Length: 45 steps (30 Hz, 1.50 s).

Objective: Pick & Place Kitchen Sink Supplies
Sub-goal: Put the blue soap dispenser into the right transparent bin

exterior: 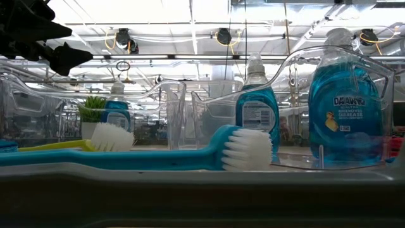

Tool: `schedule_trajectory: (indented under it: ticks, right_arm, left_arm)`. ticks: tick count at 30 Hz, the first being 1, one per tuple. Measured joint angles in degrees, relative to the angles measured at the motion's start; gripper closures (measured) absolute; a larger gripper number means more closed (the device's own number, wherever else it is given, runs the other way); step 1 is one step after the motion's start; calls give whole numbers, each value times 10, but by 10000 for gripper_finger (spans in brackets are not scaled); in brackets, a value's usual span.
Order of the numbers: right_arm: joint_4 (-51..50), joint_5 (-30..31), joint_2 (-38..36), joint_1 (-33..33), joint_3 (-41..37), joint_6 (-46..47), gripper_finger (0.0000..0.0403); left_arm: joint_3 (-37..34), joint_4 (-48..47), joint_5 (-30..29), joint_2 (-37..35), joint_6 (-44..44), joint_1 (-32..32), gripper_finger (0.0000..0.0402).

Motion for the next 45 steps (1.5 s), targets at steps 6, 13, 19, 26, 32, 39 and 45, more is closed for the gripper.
schedule_trajectory:
  ticks: [6, 13, 19, 26, 32, 39, 45]
  right_arm:
    - [4, 161, -50, 36, -28, 0, 206]
    - [93, 311, -132, 52, -211, 34, 214]
    - [275, 336, -181, 43, -392, 19, 220]
    - [518, 392, -209, 10, -539, -112, 226]
    - [586, 411, -266, -91, -639, -144, 258]
    - [739, 321, -375, -215, -725, -262, 291]
    - [857, 261, -468, -304, -772, -365, 305]
  left_arm:
    - [0, 0, 0, 0, 0, 0, 41]
    - [0, 0, 0, 0, 0, 0, 41]
    - [0, 0, 0, 0, 0, 0, 41]
    - [0, 0, 0, 0, 0, 0, 41]
    - [0, 0, 0, 0, 0, 0, 41]
    - [0, 0, 0, 0, 0, 0, 41]
    - [0, 0, 0, 0, 0, 0, 41]
